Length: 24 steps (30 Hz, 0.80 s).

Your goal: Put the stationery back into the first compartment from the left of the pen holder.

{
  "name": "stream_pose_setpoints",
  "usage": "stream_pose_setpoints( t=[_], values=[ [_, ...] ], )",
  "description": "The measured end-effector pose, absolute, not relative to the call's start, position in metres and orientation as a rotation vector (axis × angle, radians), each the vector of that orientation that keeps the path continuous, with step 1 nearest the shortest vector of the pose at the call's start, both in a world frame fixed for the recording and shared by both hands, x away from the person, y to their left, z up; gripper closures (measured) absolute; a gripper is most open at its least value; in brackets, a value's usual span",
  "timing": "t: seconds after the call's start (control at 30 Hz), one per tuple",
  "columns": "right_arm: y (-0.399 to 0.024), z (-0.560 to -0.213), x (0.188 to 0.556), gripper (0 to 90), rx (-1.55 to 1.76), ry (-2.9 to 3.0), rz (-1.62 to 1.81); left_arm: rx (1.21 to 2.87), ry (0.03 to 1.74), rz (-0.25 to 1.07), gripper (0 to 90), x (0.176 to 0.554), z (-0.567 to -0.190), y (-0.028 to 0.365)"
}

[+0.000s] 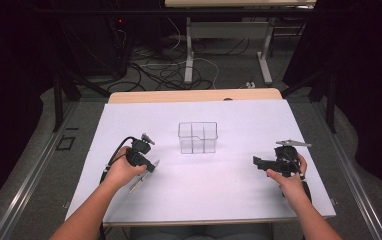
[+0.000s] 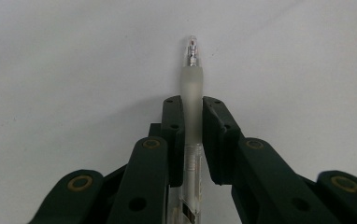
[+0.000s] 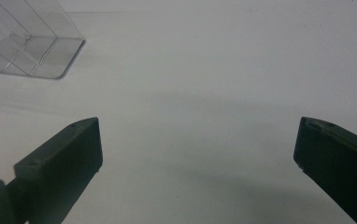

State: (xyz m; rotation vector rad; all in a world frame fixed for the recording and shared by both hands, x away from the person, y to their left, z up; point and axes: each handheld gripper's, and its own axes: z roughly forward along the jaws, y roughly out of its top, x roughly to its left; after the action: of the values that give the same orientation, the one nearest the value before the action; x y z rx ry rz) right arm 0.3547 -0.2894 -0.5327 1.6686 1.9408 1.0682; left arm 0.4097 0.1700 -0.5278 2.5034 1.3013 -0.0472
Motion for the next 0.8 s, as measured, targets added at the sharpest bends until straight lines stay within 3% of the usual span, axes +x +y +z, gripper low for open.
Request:
stream_pose_setpoints(
  t=[0.4,0.8],
  values=[
    [-0.289,-0.533,0.355,0.8,1.669,1.943,1.065,2.459,1.348,-0.085,80.0,0.408,-0.524,0.171],
    [-0.288,-0.533,0.355,0.9,1.672,1.941,1.063,2.398,1.331,-0.036,80.0,0.409,-0.508,0.175]
  ],
)
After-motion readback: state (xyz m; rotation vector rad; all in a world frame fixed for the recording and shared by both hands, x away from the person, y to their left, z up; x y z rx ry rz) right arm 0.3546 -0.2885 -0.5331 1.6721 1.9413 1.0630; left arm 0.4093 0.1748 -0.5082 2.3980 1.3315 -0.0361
